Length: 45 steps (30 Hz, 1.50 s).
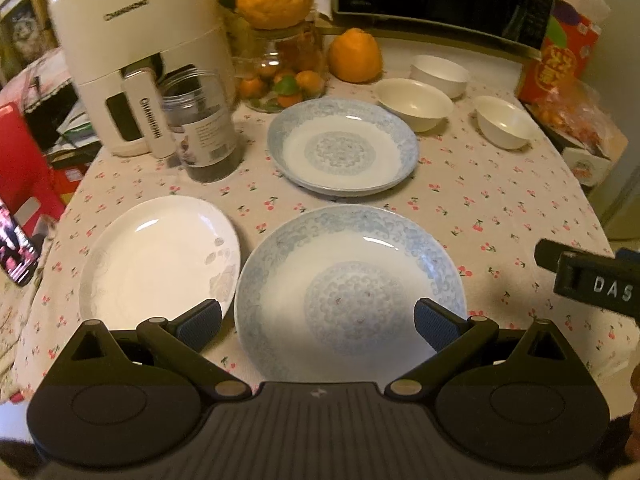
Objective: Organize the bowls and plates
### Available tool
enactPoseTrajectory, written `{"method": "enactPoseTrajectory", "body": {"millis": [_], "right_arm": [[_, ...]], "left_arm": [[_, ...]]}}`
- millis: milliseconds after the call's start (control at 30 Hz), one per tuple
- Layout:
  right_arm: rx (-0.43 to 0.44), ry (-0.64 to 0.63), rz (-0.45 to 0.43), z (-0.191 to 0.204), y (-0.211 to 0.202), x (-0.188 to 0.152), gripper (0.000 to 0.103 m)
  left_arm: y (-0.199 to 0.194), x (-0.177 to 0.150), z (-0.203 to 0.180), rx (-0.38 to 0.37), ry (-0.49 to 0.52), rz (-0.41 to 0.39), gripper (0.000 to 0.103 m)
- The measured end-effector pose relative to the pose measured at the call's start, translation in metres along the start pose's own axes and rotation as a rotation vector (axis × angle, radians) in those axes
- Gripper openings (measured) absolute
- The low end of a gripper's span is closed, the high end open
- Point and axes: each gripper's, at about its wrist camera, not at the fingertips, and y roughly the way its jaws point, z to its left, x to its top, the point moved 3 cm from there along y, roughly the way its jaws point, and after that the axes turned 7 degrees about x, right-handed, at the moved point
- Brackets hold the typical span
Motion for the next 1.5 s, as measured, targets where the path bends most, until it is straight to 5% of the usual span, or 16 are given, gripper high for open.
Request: {"method": "enactPoseTrajectory", "body": {"millis": [567,800,1000,1200,1267,1500], "right_arm": [[0.149,-0.060,0.110,0.018,0.040,0.077,0.103],[0.222,0.007,0.144,0.017,0.078,0.081,0.103],[0.289,0.072,0.215,0.014,0.116,0.085,0.103],[0.353,0.218,0.232,0.008,0.151,0.096,0.101],[0.375,0.269,0.248,0.006,0.164,0.096,0.097],[0.421,0.370,0.268,0.010,0.200,0.093,0.050]], "left_arm": [[0.032,0.064,0.025,-0.051,-0.041,0.014,0.103],[0.065,0.078,0.025,-0.096,-0.040,0.021,0.102],[0.086,0.090,0.025,-0.158,-0.047,-0.003,0.096],[0.113,0.098,0.026,-0.188,-0.089,0.021,0.078],[0.118,0.100,0.027,-0.188,-0.105,0.017,0.075],[0.130,0.105,0.032,-0.183,-0.143,-0.008,0.055]]}}
